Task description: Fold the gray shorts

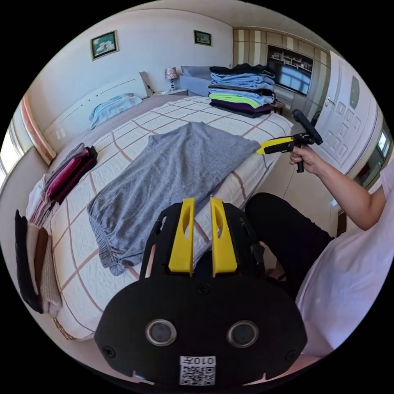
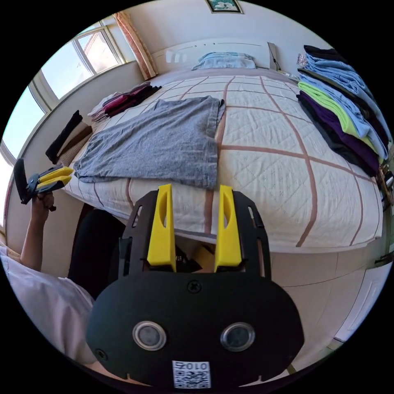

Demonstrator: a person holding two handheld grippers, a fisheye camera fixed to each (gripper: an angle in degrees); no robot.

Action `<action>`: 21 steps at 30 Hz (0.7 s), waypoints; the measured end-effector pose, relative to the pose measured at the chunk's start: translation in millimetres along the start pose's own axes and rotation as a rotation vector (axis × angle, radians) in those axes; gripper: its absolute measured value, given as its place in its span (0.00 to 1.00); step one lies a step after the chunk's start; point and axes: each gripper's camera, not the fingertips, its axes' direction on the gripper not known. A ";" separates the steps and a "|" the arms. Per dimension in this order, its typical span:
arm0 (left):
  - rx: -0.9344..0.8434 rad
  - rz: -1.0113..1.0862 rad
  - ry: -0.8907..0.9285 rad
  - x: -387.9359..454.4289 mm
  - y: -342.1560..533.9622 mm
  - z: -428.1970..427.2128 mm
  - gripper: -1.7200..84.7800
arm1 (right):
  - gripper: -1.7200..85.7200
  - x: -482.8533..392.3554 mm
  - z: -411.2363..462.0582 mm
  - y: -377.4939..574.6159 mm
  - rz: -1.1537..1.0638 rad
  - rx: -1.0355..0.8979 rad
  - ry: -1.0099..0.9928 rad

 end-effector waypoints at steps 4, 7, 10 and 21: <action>-0.027 0.176 -0.052 55.1 -28.6 20.3 0.12 | 0.15 -3.9 15.6 -18.0 -0.004 0.049 0.060; -0.040 0.282 -0.058 88.7 -53.5 44.1 0.13 | 0.10 -13.3 31.5 -40.2 -0.052 -0.039 0.146; -0.079 0.374 -0.077 119.4 -80.0 71.3 0.14 | 0.08 -8.4 13.0 -63.2 -0.089 -0.056 0.035; 0.000 0.485 -0.319 205.8 -147.5 138.5 0.10 | 0.10 37.8 -17.3 -129.6 -0.156 -0.157 -0.314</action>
